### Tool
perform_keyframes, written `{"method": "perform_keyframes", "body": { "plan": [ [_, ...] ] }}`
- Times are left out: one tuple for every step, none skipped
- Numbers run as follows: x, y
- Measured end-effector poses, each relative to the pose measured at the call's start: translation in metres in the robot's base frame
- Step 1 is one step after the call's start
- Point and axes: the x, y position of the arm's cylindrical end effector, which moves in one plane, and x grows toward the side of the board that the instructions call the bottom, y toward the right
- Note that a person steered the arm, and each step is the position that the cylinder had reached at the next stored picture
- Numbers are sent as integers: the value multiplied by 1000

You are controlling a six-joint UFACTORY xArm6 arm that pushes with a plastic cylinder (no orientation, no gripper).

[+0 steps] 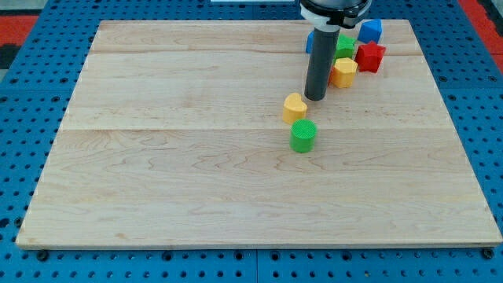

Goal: Push the yellow heart with a green circle into a group of blocks

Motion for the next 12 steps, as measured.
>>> {"method": "perform_keyframes", "body": {
  "plan": [
    [50, 0],
    [119, 10],
    [133, -47],
    [79, -38],
    [18, -30],
    [-20, -25],
    [2, -42],
    [31, -70],
    [46, 16],
    [-12, 37],
    [-49, 37],
    [-49, 38]
  ]
}}
